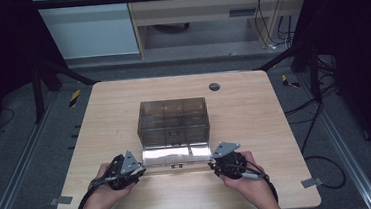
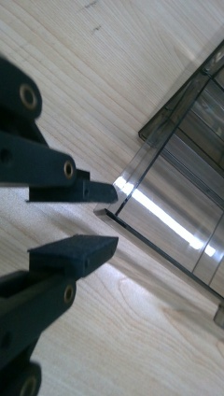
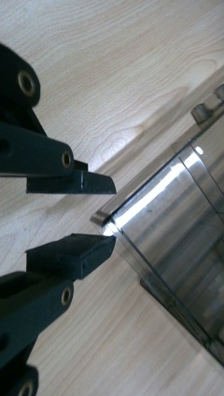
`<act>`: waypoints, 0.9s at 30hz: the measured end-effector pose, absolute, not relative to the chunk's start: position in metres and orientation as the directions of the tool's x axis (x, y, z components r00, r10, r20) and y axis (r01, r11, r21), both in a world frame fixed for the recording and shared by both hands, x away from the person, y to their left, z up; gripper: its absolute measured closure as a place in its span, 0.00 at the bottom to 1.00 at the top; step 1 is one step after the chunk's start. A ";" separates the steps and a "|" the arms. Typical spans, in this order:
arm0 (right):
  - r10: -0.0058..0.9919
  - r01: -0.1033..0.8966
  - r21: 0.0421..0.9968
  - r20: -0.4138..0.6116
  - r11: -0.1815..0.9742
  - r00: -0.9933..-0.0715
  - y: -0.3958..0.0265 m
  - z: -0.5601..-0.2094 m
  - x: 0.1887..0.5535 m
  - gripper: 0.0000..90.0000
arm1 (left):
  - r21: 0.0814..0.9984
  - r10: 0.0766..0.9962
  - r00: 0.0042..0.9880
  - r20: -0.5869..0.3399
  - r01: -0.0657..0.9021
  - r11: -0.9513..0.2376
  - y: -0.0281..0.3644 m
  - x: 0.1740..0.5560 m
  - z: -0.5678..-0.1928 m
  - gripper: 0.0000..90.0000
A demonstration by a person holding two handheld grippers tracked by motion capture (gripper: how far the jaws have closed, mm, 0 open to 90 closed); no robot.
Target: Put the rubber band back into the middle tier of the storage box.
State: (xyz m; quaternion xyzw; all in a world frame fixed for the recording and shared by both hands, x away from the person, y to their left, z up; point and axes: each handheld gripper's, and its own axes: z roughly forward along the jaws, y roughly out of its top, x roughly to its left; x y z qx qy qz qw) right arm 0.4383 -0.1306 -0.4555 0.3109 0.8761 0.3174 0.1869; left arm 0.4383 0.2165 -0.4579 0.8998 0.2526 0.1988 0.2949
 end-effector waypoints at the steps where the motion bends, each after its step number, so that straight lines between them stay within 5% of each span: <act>1: 0.667 0.430 0.677 -0.123 0.598 -0.734 -0.134 -0.454 0.438 0.72 | 0.640 0.570 0.796 0.204 0.332 -0.693 0.218 0.438 -0.456 0.72; 9: 0.801 0.542 0.701 -0.069 0.463 -0.594 -0.175 -0.448 0.449 0.61 | 0.723 0.621 0.762 0.186 0.322 -0.611 0.246 0.441 -0.444 0.44; 13: 0.859 0.610 0.681 -0.054 0.405 -0.509 -0.193 -0.451 0.457 0.63 | 0.750 0.682 0.711 0.175 0.352 -0.560 0.258 0.449 -0.444 0.33; 27: 0.916 0.742 0.566 -0.066 0.361 -0.395 -0.222 -0.473 0.469 0.81 | 0.713 0.812 0.549 0.200 0.487 -0.505 0.289 0.471 -0.454 0.23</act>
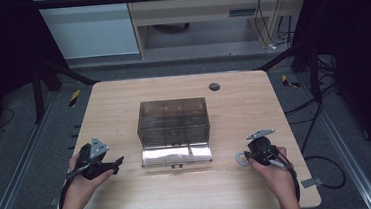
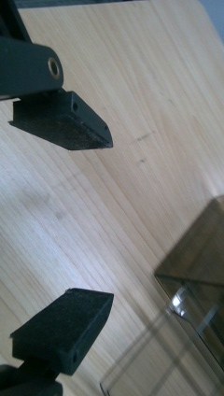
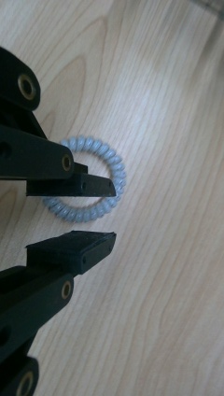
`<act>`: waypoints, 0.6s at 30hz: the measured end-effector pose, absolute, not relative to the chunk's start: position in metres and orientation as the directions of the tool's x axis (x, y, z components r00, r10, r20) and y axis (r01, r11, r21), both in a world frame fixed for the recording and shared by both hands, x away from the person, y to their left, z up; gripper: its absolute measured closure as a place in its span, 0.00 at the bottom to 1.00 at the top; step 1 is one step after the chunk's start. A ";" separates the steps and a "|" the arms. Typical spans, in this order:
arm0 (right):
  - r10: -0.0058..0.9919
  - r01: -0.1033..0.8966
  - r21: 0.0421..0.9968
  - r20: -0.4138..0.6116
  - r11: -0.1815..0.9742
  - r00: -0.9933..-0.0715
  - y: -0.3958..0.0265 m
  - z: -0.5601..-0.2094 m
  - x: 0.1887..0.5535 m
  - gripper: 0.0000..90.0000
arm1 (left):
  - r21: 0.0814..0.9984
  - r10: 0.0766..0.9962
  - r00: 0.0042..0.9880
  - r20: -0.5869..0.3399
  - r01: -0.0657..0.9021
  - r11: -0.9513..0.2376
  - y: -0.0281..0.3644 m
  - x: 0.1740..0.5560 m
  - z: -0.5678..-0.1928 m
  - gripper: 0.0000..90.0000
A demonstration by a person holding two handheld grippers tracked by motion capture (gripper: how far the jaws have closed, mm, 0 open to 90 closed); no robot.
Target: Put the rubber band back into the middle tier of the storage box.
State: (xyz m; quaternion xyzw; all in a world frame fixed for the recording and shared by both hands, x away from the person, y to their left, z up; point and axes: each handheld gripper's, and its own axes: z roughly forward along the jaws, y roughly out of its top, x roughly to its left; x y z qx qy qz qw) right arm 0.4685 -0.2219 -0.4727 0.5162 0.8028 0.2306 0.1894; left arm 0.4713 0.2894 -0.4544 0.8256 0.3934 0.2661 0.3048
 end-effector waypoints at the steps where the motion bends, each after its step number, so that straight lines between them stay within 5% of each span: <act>1: 0.914 0.745 0.557 -0.071 0.368 -0.399 -0.223 -0.474 0.469 0.81 | 0.711 0.813 0.547 0.198 0.490 -0.503 0.290 0.472 -0.455 0.23; 18: 0.914 0.763 0.535 -0.043 0.362 -0.403 -0.223 -0.482 0.473 0.90 | 0.709 0.818 0.537 0.207 0.494 -0.504 0.290 0.472 -0.454 0.24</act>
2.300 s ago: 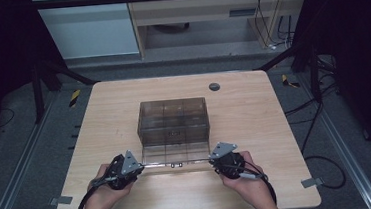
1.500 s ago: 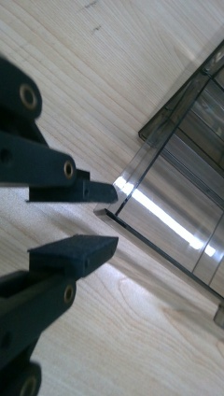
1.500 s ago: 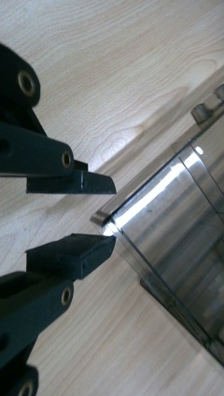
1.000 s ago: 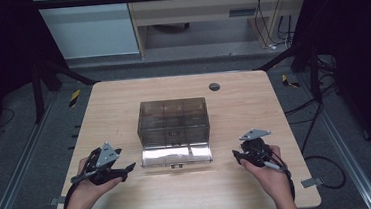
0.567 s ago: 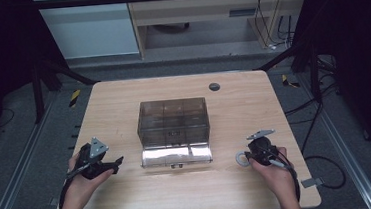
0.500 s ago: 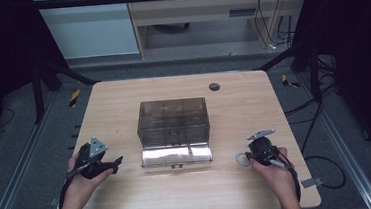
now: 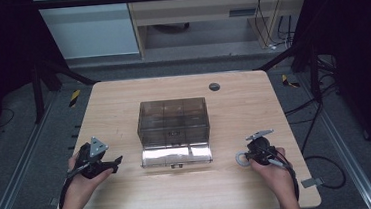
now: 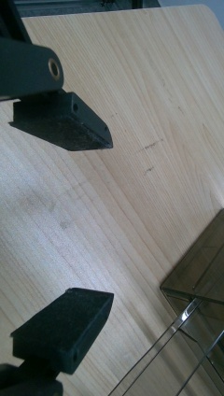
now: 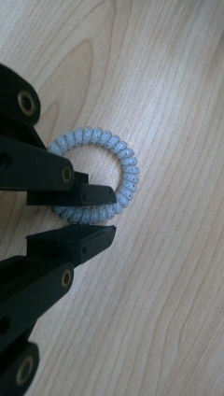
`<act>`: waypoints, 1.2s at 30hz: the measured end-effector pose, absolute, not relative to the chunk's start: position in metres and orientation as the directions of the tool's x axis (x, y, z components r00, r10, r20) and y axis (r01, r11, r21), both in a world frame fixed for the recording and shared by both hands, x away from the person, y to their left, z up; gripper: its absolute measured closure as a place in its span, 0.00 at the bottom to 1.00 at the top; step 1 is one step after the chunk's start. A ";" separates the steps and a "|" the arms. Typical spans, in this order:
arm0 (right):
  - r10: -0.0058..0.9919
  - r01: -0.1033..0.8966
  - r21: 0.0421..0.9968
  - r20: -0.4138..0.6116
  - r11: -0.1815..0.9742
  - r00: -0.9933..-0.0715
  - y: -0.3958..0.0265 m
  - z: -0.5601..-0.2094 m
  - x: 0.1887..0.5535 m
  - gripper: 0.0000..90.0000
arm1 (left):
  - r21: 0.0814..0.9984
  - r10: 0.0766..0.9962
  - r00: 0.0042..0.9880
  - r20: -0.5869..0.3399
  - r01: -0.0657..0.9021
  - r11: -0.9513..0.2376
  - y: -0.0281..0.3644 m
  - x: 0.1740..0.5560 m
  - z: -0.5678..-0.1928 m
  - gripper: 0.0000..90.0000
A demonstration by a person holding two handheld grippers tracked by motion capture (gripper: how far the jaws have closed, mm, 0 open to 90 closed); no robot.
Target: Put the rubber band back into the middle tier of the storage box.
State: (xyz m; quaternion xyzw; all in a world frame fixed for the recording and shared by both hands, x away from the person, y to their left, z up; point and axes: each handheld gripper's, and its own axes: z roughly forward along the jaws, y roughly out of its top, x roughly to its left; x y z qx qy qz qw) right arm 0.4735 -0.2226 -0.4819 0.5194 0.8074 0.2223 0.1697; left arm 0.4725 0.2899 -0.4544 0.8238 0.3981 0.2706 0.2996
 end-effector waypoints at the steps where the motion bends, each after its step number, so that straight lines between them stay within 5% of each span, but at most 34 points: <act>1: 0.914 0.764 0.534 -0.042 0.362 -0.404 -0.222 -0.482 0.473 0.92 | 0.709 0.818 0.536 0.208 0.494 -0.504 0.290 0.473 -0.454 0.24; 36: 0.885 0.558 0.761 -0.044 0.331 -0.464 -0.190 -0.424 0.461 0.93 | 0.709 0.823 0.520 0.228 0.491 -0.506 0.290 0.474 -0.454 0.24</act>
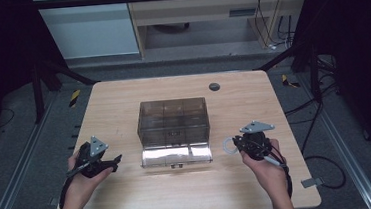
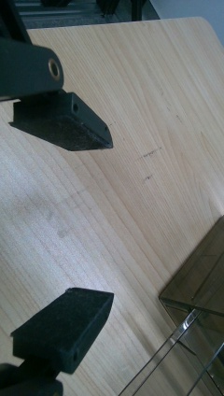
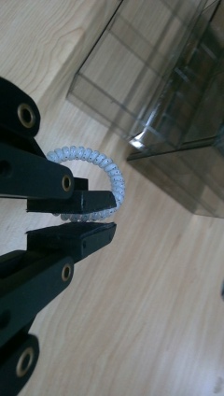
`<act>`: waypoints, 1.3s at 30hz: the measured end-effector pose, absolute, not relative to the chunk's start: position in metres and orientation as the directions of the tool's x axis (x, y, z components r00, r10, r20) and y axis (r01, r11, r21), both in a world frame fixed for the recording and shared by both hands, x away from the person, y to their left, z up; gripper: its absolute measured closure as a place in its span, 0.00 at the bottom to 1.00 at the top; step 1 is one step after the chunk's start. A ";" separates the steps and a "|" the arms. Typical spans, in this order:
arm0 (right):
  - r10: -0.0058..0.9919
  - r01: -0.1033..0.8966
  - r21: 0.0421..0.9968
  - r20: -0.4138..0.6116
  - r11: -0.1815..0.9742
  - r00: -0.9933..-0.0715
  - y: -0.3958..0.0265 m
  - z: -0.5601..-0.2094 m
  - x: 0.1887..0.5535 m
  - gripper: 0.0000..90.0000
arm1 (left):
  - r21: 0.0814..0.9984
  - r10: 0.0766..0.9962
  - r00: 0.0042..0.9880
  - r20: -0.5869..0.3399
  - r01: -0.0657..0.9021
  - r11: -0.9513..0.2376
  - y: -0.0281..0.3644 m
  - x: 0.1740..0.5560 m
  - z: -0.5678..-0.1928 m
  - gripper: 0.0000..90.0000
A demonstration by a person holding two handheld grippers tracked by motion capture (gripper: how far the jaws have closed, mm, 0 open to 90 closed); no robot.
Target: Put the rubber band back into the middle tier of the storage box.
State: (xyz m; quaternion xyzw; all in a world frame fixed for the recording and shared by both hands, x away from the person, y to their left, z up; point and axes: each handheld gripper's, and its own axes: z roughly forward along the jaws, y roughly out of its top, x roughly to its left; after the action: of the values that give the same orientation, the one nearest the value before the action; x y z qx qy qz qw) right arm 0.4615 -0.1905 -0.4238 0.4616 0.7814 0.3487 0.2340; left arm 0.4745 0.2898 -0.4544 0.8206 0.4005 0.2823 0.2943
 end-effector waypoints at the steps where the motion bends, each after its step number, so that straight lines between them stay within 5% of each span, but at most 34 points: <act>1: 0.885 0.553 0.766 -0.044 0.328 -0.464 -0.189 -0.422 0.461 0.93 | 0.709 0.823 0.520 0.227 0.491 -0.506 0.290 0.474 -0.454 0.24; 39: 0.799 0.463 0.793 -0.051 0.397 -0.599 -0.115 -0.416 0.466 0.93 | 0.695 0.809 0.536 0.241 0.487 -0.529 0.284 0.476 -0.456 0.24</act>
State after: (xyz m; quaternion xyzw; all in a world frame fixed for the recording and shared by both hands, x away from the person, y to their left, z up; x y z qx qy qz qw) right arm 0.4663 -0.1146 -0.4164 0.3911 0.8067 0.3853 0.2185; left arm 0.4759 0.2838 -0.4561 0.8278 0.3914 0.2811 0.2872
